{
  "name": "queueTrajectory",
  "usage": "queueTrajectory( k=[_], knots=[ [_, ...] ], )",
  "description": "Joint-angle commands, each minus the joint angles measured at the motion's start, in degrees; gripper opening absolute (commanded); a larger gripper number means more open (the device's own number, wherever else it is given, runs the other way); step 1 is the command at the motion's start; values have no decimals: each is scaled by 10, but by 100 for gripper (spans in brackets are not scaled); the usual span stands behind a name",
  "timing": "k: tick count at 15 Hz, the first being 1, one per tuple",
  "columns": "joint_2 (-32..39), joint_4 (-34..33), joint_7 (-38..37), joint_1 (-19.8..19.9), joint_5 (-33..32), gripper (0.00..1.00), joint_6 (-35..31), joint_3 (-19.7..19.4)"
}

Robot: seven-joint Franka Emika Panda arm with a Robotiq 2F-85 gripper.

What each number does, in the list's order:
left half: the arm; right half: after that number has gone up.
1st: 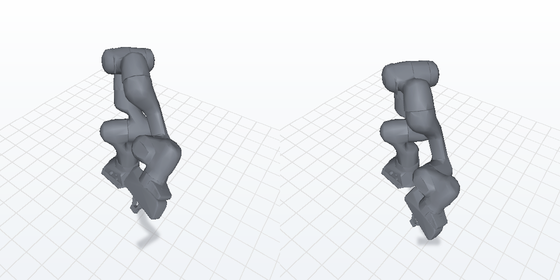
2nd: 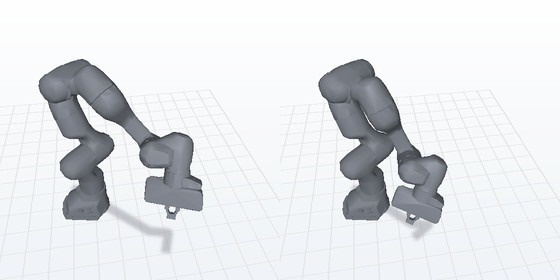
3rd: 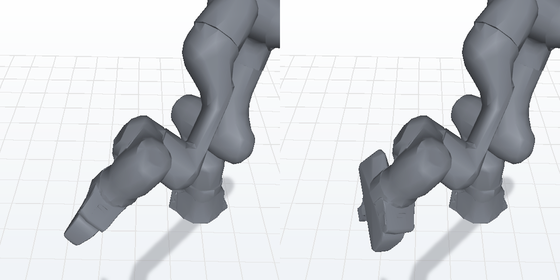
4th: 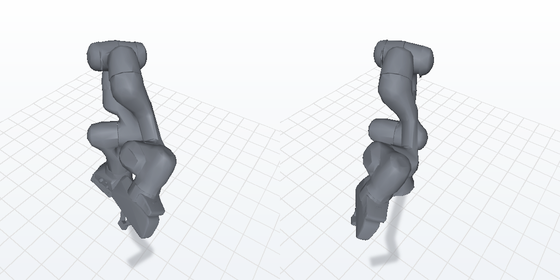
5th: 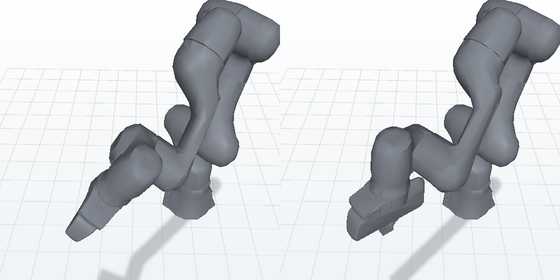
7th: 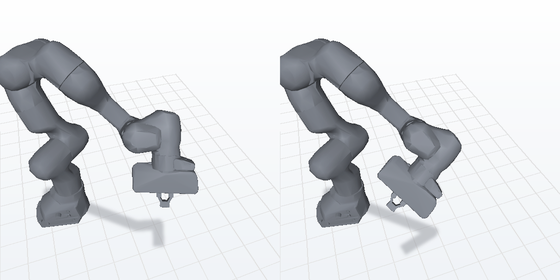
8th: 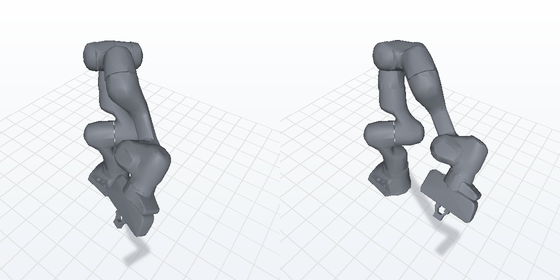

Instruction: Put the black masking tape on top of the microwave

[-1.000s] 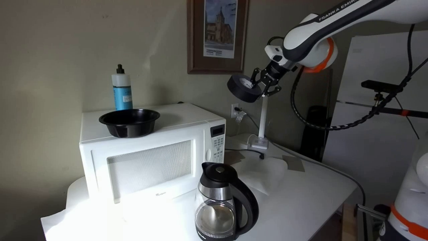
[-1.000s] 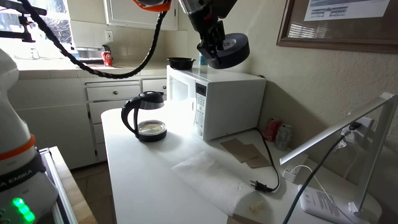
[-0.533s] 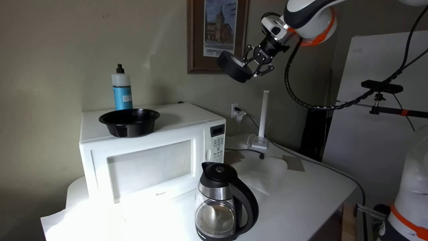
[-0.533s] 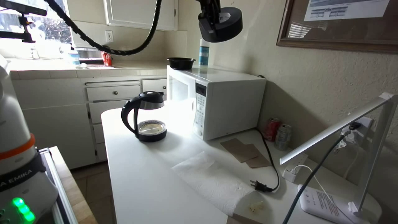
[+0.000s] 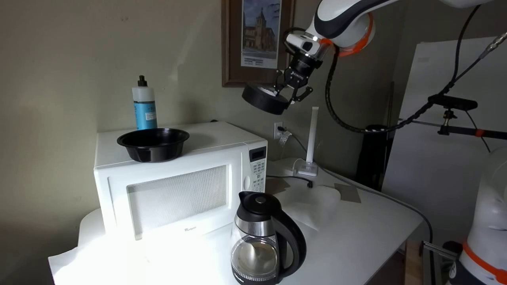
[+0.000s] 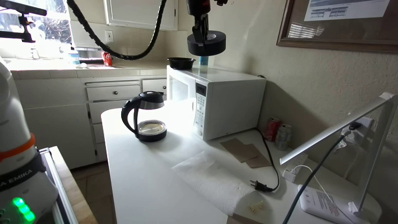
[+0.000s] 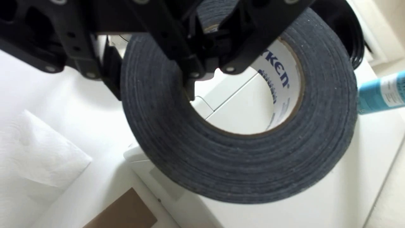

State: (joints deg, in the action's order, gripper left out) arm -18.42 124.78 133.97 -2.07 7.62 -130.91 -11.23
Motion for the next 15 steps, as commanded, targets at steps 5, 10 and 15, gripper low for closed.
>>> queueTrajectory(
  k=[5,10,15],
  knots=[
    [178,-267,-63,17,-42,21,160,41],
    [179,-251,-60,29,-33,46,131,49],
    [271,-331,-74,36,-35,21,202,60]
  ],
)
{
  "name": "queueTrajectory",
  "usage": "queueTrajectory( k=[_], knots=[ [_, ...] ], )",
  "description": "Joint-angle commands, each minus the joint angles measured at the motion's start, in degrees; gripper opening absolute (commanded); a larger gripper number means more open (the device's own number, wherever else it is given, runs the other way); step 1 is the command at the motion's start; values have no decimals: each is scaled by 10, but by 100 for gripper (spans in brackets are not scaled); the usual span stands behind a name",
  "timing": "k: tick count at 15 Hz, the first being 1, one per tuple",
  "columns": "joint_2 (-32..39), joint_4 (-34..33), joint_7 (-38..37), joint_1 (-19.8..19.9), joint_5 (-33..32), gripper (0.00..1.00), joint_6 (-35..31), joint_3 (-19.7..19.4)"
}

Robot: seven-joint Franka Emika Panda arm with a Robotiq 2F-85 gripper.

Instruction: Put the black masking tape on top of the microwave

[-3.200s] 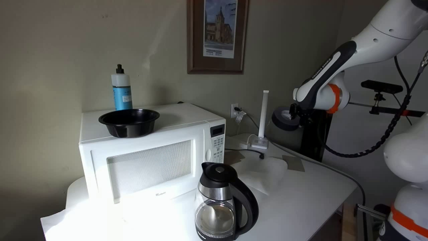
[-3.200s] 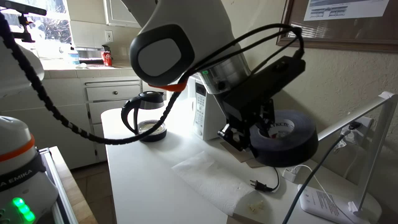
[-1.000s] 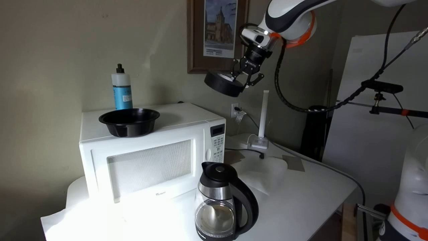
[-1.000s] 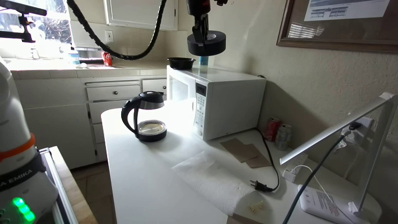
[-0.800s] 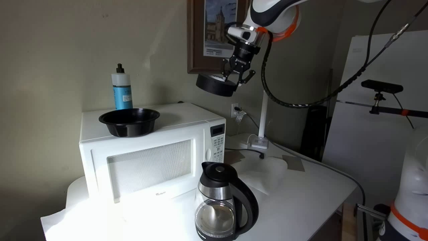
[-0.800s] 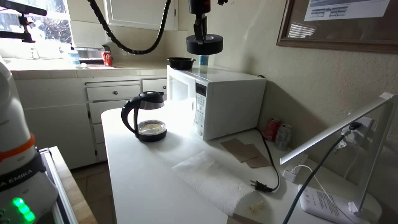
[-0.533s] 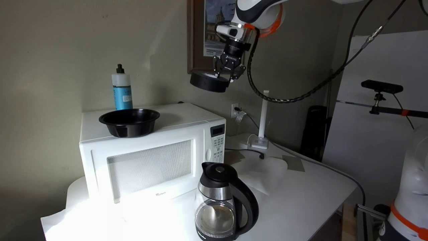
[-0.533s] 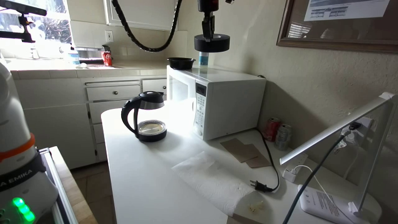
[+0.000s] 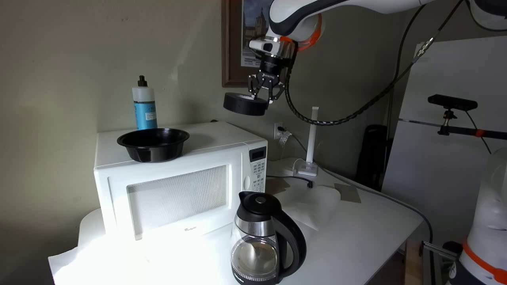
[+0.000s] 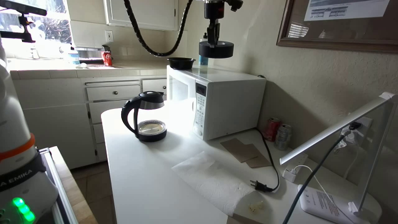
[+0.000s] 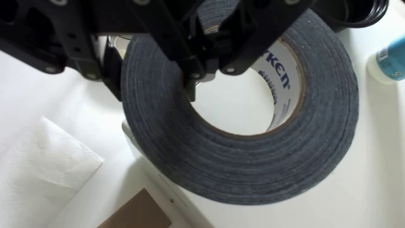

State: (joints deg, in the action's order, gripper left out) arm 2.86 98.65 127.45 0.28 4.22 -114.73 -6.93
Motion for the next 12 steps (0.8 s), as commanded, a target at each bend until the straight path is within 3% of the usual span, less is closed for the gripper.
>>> queueTrajectory(
  k=[1,8,12],
  knots=[
    [75,-88,-14,15,-1,21,49,21],
    [178,-213,-91,17,-38,21,80,46],
    [207,-241,-127,18,-51,21,93,56]
  ],
)
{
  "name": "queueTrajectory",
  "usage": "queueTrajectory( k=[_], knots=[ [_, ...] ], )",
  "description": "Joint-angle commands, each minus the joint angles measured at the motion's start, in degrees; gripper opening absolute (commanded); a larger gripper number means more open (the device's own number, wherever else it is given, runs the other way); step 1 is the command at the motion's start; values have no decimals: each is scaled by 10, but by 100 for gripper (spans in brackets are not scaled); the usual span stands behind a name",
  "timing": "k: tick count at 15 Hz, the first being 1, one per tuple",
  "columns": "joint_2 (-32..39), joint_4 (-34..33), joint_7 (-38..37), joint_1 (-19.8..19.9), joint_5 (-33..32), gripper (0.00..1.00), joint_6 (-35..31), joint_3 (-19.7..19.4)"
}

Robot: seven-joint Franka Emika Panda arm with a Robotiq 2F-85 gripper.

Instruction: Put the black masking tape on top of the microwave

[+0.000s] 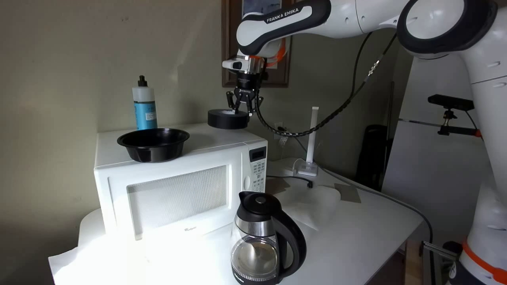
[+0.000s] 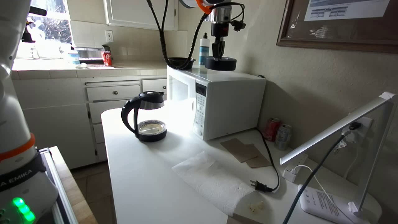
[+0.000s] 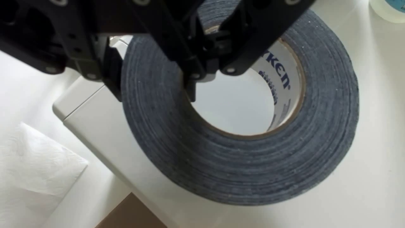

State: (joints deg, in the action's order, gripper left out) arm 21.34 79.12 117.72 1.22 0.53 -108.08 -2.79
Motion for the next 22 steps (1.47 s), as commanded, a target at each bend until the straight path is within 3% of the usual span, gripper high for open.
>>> queueTrajectory(
  k=[1,14,22],
  knots=[
    [21,-41,-38,9,-17,21,24,15],
    [-86,145,-93,24,-25,21,-94,16],
    [-122,206,-100,24,-23,21,-108,21]
  ],
)
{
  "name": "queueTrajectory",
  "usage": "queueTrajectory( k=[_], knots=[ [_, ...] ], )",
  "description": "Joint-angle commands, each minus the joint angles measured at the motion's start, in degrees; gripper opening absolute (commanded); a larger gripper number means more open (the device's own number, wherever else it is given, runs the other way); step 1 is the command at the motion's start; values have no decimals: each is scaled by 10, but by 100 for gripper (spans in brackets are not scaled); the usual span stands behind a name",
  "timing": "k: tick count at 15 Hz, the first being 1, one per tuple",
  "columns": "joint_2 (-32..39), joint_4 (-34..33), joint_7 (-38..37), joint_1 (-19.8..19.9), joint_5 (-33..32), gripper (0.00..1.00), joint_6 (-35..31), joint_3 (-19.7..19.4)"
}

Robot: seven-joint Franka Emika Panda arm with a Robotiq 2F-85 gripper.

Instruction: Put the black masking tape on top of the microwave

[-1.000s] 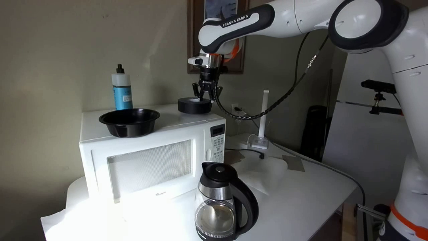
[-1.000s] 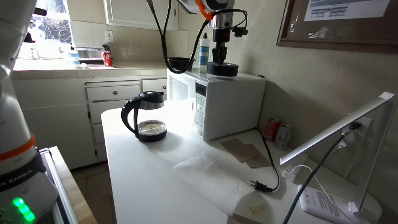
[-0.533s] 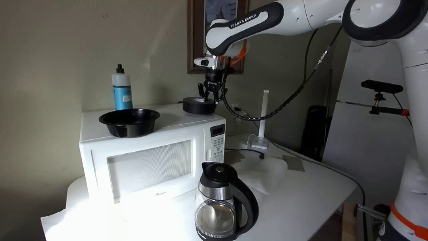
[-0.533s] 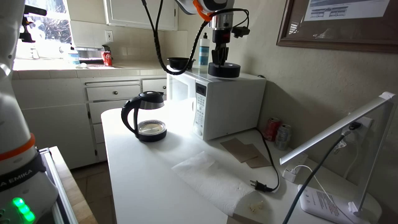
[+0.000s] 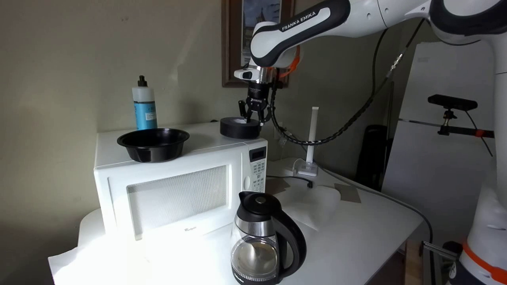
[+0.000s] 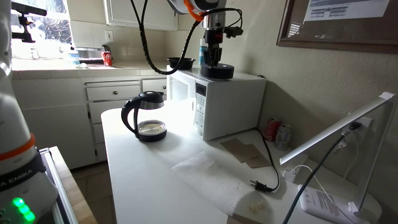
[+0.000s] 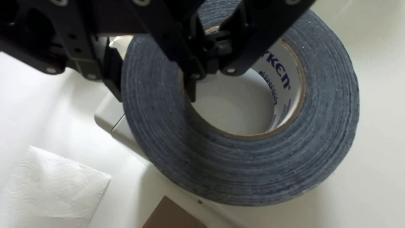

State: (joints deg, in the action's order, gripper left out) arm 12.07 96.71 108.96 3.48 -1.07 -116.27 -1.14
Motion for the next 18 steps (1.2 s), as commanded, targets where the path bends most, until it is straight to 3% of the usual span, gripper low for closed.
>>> queueTrajectory(
  k=[1,15,16,18],
  knots=[
    [-29,30,-11,1,-7,21,-30,5],
    [-21,26,-10,-2,-13,21,-41,9],
    [-20,25,-12,-3,-18,71,-34,9],
    [-20,24,-14,-3,-20,79,-29,10]
  ],
)
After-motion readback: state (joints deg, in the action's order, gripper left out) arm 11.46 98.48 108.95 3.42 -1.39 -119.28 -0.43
